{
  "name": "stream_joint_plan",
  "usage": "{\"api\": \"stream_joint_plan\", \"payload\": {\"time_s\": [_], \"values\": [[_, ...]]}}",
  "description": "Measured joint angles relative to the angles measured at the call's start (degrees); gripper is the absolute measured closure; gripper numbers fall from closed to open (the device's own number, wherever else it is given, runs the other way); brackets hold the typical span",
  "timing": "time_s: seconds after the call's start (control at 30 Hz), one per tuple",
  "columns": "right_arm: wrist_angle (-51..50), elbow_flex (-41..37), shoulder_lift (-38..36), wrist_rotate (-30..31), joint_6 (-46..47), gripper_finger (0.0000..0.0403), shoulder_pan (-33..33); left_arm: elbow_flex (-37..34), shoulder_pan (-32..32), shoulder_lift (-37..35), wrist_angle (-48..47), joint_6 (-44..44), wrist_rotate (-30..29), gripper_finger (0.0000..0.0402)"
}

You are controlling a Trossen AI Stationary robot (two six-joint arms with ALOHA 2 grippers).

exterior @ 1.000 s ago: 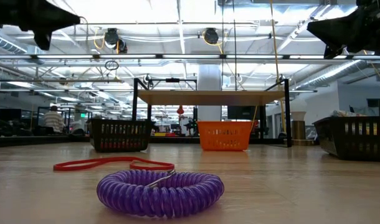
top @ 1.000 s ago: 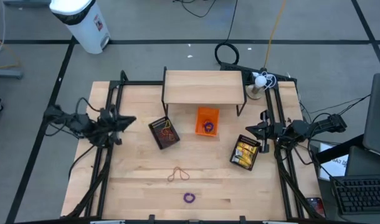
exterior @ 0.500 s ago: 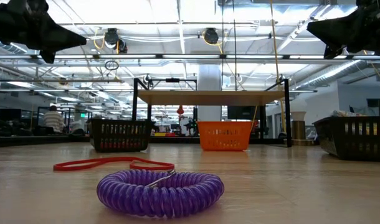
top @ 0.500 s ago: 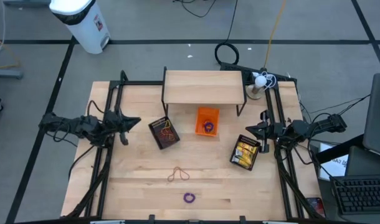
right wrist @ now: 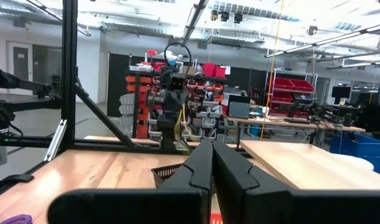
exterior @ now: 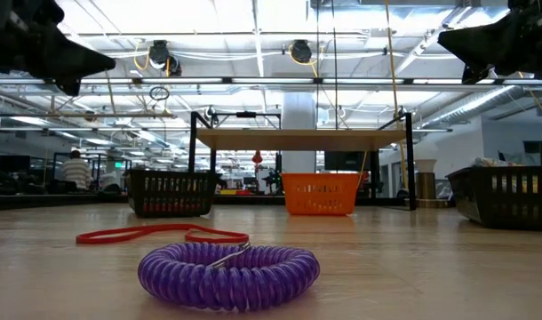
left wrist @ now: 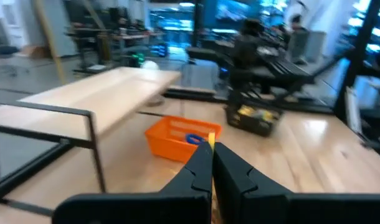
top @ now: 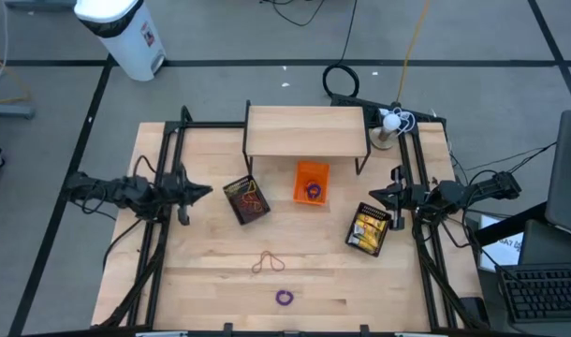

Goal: Pick & Place Office Desk Supplies
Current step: Put the yellow rubberband into the left black bin

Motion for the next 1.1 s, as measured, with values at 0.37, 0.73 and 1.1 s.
{"api": "stream_joint_plan", "payload": {"time_s": [0.37, 0.73, 1.1], "values": [[-0.04, 0.0, 0.0, 0.0, -0.32, 0.0399, 0.0, -2.07, 0.0, 0.02, 6.06, -0.69, -0.47, 0.0401], [-0.02, 0.0, 0.0, 0.02, -0.3, 0.0399, 0.0, 7.87, 0.99, 21.84, 8.58, -5.81, -4.72, 0.0401], [-0.48, 0.0, -0.01, 0.0, 0.11, 0.0399, -0.01, 14.54, 9.14, 48.32, 7.15, -8.25, -0.85, 0.0401]]}}
